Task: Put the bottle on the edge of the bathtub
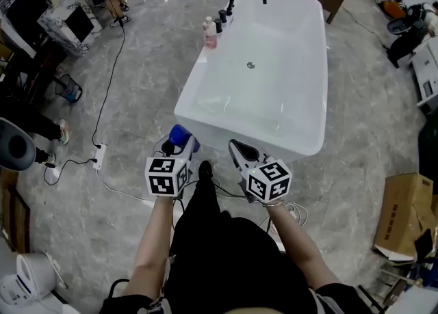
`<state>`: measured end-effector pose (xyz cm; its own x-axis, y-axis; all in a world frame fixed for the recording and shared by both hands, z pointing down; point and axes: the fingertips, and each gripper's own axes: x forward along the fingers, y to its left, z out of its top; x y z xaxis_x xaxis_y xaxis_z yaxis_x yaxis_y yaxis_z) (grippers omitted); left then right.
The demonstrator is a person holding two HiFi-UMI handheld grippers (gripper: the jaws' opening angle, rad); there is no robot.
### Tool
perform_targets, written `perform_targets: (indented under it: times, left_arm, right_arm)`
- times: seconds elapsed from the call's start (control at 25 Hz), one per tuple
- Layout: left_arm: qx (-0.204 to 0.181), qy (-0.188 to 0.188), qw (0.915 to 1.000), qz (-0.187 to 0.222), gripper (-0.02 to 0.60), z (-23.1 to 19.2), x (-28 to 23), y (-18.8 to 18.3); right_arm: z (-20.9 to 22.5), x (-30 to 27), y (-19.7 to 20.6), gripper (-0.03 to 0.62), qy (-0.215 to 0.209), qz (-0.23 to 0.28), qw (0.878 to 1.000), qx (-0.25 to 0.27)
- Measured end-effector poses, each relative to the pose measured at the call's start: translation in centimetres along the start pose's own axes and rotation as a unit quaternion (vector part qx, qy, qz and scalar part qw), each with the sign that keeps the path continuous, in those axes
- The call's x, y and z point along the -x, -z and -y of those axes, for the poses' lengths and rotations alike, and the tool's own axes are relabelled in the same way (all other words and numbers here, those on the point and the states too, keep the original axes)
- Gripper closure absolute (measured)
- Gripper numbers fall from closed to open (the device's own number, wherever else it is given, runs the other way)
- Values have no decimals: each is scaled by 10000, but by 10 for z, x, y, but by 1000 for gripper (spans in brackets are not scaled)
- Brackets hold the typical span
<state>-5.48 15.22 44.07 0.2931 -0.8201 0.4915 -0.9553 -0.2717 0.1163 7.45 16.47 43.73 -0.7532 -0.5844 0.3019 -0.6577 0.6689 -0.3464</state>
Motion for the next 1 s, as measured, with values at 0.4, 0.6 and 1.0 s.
perform_targets:
  times: [0.4,0.6,1.0]
  left_arm:
    - [-185,294,9992,-176,425,-77,-89,-50]
    - [-208,478,9984,-231,425,-110,-130,-71]
    - [-349,711,9962,-350,425,-141,-180,-86]
  right_arm:
    - [27,-117,-46,591,9,-94,9999,-110]
    - [47,-167,-69,591,157,-127,9997,-147]
    - [73,-216,-80,591,433,-285,9982,-317]
